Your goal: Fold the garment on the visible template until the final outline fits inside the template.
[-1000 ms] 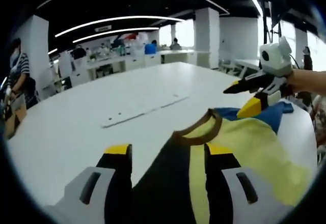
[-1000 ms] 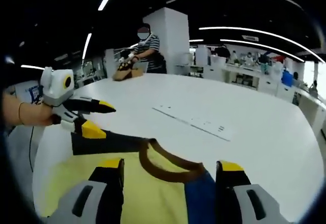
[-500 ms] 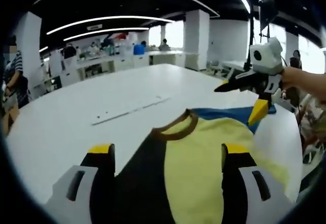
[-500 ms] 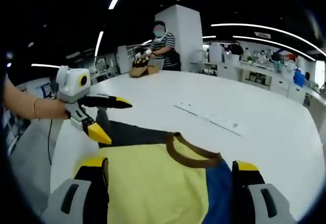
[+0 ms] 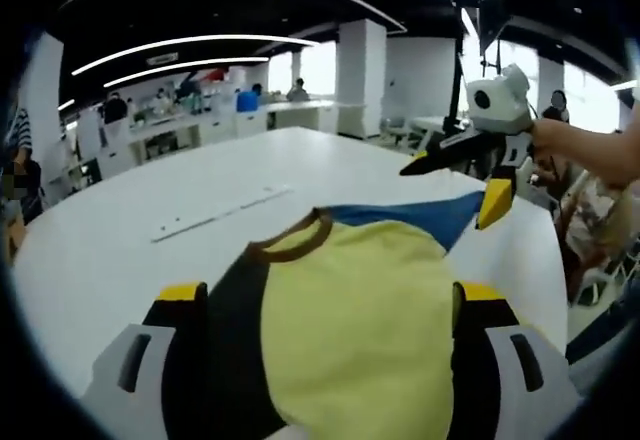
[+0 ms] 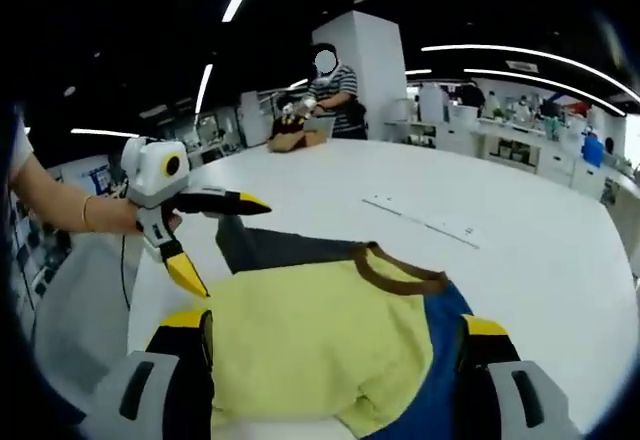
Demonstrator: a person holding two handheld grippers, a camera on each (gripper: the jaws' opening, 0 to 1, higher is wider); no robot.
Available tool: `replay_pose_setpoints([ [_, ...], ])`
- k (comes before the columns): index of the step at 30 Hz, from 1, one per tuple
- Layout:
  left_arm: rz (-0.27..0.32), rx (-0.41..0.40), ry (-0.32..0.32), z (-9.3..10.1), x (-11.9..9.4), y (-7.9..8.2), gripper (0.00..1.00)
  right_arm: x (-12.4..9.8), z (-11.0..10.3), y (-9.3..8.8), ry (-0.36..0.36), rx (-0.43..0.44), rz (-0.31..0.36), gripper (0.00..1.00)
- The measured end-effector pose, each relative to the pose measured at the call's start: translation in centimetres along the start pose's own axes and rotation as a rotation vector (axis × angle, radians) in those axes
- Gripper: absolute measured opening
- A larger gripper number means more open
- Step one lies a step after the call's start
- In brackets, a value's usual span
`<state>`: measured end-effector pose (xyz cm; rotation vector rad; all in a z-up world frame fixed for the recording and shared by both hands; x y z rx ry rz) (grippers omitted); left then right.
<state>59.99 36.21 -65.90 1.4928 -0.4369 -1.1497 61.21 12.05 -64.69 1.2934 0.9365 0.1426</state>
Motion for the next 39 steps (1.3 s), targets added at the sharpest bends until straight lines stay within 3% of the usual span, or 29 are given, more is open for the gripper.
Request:
replay_pose_setpoints([
  [18, -0.03, 0.068, -0.125, 7.3, 0.7, -1.2, 0.95, -5.3, -1.7, -3.3, -0.012, 0.006, -0.009, 0.99],
  [31, -0.065, 0.11, -0.176, 11.1, 1.9, -2.5, 0.79, -8.1, -2.8, -5.3, -0.03, 0.031, -0.001, 0.99],
  [39, -0.105, 0.139, -0.245, 13.5, 3.1, -3.6, 0.66, -9.0, -3.7, -6.4, -0.004, 0.038, 0.001, 0.99],
])
Point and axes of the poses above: the point that each gripper's makers call its tool centre point, and the gripper's own axes: x roughly forward along the fingers, z roughly to its right, y roughly out of its top, the point moved 8 cm from there along -x, roughly backward along the fingers, and after that the axes turned 13 degrees about -y, right-handed, at the moved point
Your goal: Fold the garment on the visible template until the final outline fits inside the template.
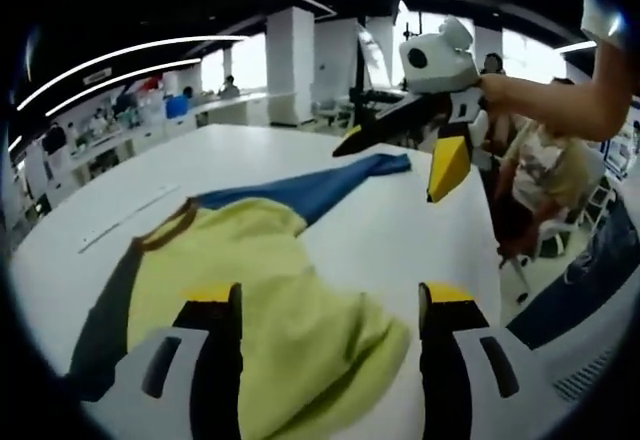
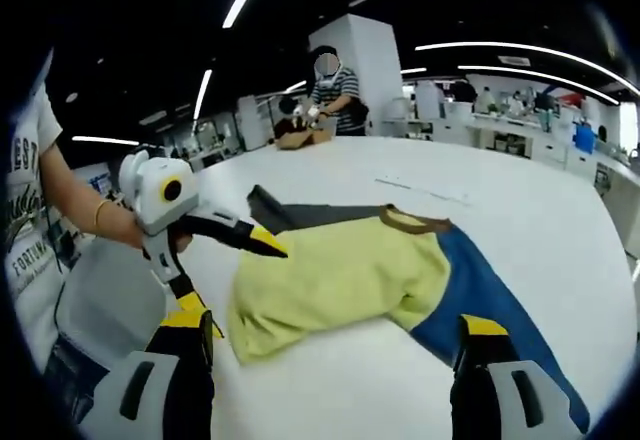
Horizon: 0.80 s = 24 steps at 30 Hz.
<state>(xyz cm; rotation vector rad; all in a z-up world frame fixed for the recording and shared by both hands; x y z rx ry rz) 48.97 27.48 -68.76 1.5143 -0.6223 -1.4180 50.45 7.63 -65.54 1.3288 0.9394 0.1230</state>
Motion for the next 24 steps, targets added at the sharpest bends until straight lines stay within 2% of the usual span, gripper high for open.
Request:
replay_pose_setpoints([
  [6, -0.053, 0.063, -0.058, 1.1, 1.0, -0.4, 0.52, -0.6, -0.3, -0.6, 0.002, 0.016, 0.009, 0.99],
  [9, -0.061, 0.053, -0.087, 1.4, 1.4, -0.6, 0.45, -0.9, -0.4, -0.9, -0.005, 0.019, 0.008, 0.99],
  [13, -0.102, 0.084, -0.103, 1.9, 2.2, -1.0, 0.43, -1.2, -0.6, -1.0, -0.009, 0.043, 0.023, 0.99],
  [16, -0.168, 0.135, -0.103, 2.0, 2.7, -1.5, 0.43, -1.3, -0.9, -1.1, 0.0, 0.055, 0.035, 0.99],
  [20, -0.222, 0.174, -0.108, 2.0, 3.2, -2.1, 0.4, -1.4, -1.0, -1.2, -0.001, 0.06, 0.033, 0.97],
  [24, -0.242, 0.17, -0.103, 1.8, 3.3, -2.5, 0.35, -1.5, -1.0, -1.4, -0.008, 0.075, 0.038, 0.96],
])
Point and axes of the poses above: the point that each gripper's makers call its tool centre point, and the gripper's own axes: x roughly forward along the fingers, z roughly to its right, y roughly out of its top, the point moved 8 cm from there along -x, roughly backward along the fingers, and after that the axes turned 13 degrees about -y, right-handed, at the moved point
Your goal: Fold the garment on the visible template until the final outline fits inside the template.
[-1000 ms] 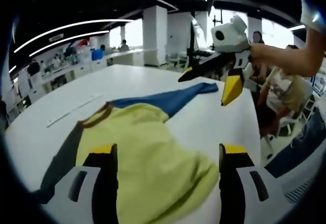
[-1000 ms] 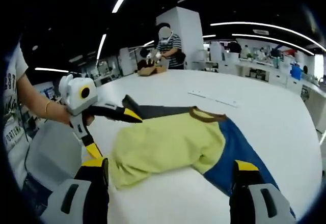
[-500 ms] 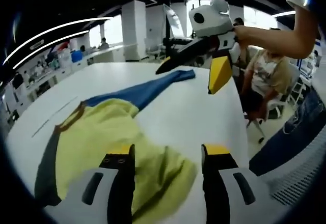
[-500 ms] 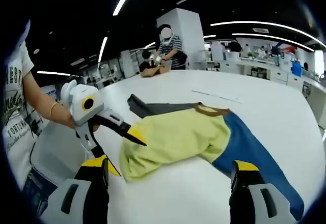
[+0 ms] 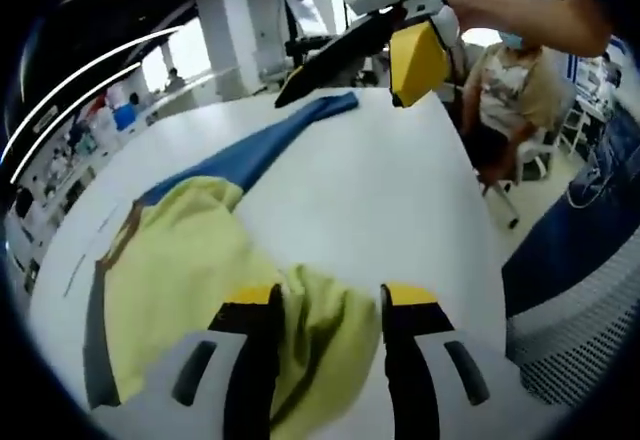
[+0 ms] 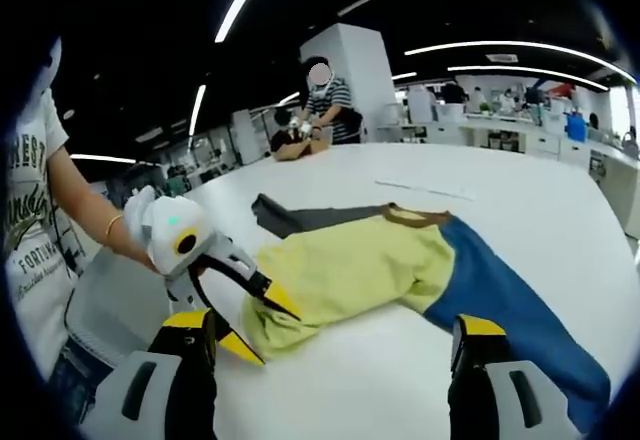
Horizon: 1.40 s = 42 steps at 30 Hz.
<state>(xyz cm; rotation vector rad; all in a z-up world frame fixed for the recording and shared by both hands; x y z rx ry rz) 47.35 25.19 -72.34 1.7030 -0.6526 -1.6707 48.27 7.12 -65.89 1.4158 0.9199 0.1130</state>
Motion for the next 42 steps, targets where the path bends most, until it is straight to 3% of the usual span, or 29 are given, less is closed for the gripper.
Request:
replay_pose_setpoints([
  [4, -0.025, -0.062, 0.017, -0.3, 0.2, -0.7, 0.34, -0.2, 0.0, -0.2, -0.008, 0.01, -0.001, 0.95],
  [9, -0.028, -0.036, 0.021, -0.1, 0.2, -0.6, 0.31, -0.2, -0.1, -0.5, -0.011, 0.018, -0.002, 0.95],
  [15, -0.01, -0.062, 0.028, -0.8, -0.2, -0.6, 0.15, -0.2, -0.3, -0.7, -0.019, 0.03, -0.005, 0.93],
  [19, 0.025, -0.094, 0.016, -1.4, -1.2, 0.2, 0.07, -0.2, -0.3, -0.7, -0.023, 0.033, -0.005, 0.92],
  [24, 0.104, -0.114, 0.025, -2.3, -3.0, 1.7, 0.07, -0.3, -0.3, -0.6, -0.021, 0.028, -0.003, 0.92],
  [30, 0.14, -0.128, 0.024, -3.9, -5.4, 3.2, 0.07, -0.3, -0.5, -0.5, -0.02, 0.025, -0.001, 0.92],
  [35, 0.167, -0.099, 0.071, -6.1, -7.8, 4.8, 0.07, -0.1, -0.6, -0.6, -0.021, 0.025, -0.004, 0.9],
  [42, 0.166, -0.066, 0.139, -9.1, -9.4, 5.7, 0.07, 0.2, -0.8, -0.5, -0.021, 0.035, 0.005, 0.9],
])
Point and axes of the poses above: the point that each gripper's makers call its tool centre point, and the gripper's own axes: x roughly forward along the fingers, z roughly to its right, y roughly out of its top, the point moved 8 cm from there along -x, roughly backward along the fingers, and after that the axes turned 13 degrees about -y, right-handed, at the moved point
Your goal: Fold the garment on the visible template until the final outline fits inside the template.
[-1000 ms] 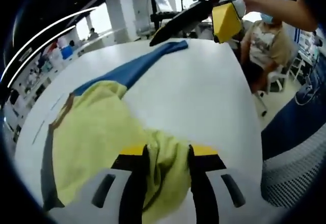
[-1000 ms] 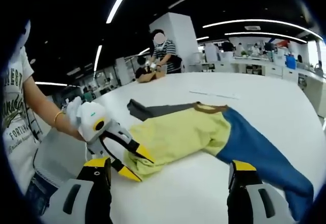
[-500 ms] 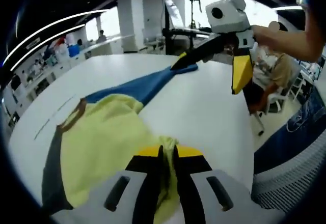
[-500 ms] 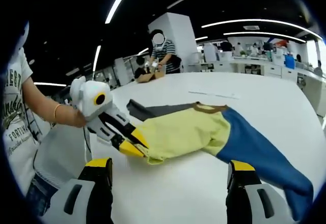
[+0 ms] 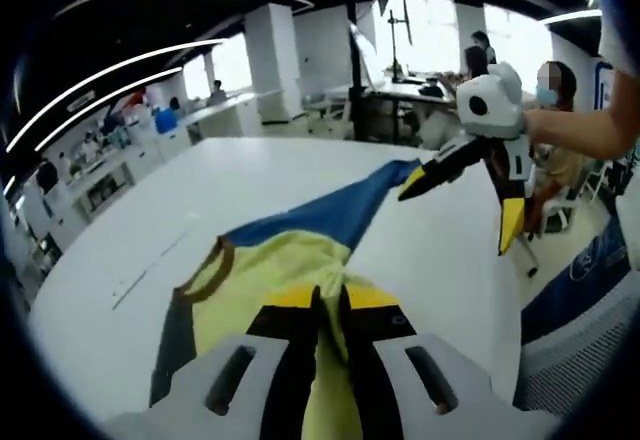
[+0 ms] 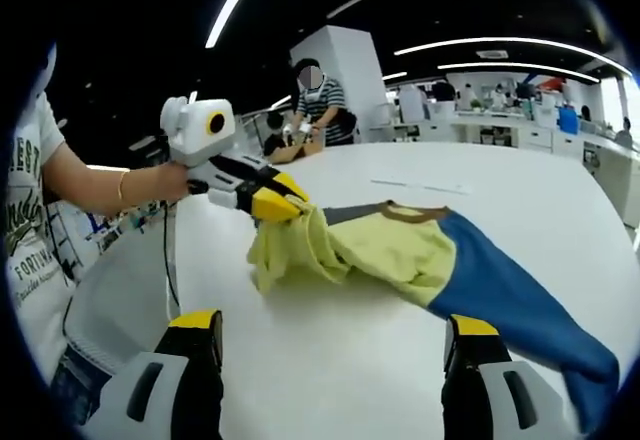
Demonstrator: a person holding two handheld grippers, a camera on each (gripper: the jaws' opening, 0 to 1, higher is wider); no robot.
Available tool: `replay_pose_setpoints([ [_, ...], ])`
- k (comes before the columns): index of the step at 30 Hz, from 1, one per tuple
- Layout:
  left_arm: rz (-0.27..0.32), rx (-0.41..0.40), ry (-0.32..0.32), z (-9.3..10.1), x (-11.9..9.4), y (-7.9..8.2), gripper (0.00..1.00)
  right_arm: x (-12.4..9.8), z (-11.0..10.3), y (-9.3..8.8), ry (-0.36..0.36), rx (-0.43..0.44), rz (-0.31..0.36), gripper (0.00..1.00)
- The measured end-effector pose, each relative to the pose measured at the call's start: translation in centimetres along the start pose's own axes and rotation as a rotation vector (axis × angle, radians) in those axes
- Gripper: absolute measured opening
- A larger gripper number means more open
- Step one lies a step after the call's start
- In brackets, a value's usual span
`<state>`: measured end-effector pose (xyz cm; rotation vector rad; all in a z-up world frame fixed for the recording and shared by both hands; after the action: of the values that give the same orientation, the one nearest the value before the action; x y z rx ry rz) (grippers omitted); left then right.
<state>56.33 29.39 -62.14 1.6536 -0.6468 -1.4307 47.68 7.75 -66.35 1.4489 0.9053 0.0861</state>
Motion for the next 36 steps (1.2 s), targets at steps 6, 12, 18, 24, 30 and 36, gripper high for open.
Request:
replay_pose_setpoints([
  [6, 0.01, 0.002, 0.064, -2.7, -0.2, 0.0, 0.03, 0.2, 0.0, 0.0, -0.007, 0.009, 0.0, 0.89],
  [12, 0.004, -0.03, 0.106, -4.7, 0.0, -0.8, 0.02, 0.3, 0.3, -0.2, -0.018, 0.024, -0.003, 0.88],
  [18, -0.009, -0.053, 0.139, -6.3, 0.4, -1.7, 0.02, 0.8, 0.4, -0.3, -0.018, 0.04, -0.005, 0.87],
  [24, -0.023, -0.097, 0.19, -8.6, 1.0, -3.2, 0.02, 1.5, 0.2, -0.4, -0.006, 0.054, -0.004, 0.85],
  [30, -0.041, -0.152, 0.212, -10.1, 1.7, -4.8, 0.02, 2.3, 0.3, -0.5, -0.003, 0.069, -0.008, 0.82],
  [36, -0.074, -0.17, 0.243, -11.2, 2.4, -6.2, 0.02, 2.9, 0.7, -0.5, -0.008, 0.098, -0.009, 0.8],
])
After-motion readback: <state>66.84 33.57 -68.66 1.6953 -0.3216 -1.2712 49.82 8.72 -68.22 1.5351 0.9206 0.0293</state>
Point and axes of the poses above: the point that each gripper's makers call its tool centre point, and the gripper's own axes: x roughly forward along the fingers, z roughly to its right, y roughly out of its top, the point moved 8 cm from there along -x, roughly backward along the fingers, and after that the axes turned 13 degrees about -y, right-handed, at the moved point
